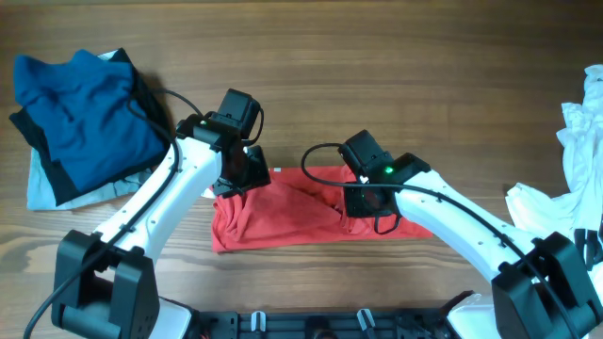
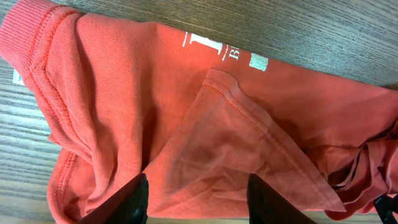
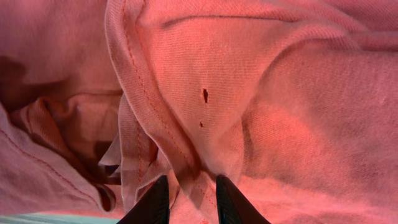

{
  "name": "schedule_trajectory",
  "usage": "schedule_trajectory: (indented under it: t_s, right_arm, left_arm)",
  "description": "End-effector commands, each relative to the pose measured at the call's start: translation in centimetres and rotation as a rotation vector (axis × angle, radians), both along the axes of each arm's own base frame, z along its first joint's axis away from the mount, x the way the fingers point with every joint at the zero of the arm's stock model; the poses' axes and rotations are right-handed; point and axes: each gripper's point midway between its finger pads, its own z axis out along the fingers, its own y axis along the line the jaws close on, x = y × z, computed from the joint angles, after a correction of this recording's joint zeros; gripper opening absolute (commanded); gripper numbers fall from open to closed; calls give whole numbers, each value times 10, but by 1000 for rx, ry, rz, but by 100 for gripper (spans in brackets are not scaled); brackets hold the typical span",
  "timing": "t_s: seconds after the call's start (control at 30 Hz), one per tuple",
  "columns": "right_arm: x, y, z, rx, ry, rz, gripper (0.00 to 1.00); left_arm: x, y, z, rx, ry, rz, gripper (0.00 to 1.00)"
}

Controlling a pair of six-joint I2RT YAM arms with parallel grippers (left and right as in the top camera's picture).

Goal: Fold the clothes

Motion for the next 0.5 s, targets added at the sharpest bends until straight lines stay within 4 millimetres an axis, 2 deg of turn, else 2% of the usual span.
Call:
schedule_trajectory:
  t_s: [0.0, 0.23, 0.3, 0.4, 0.47]
  right_arm:
    - [0, -5, -6, -32, -1, -8, 22]
    - [-7, -9, -16, -40, 12, -8, 21]
    - [-5, -8, -15, -37, 6, -8, 17]
    - [-4, -7, -15, -32, 1, -10, 4]
    - [-3, -4, -15, -16, -3, 0, 4]
  left_arm:
    - [3, 1, 5, 1, -22, -12, 51]
    - [4, 1, 5, -1, -24, -12, 52]
    - [4, 1, 5, -1, -25, -12, 52]
    - [4, 1, 5, -1, -25, -12, 52]
    - [4, 1, 5, -1, -25, -12, 51]
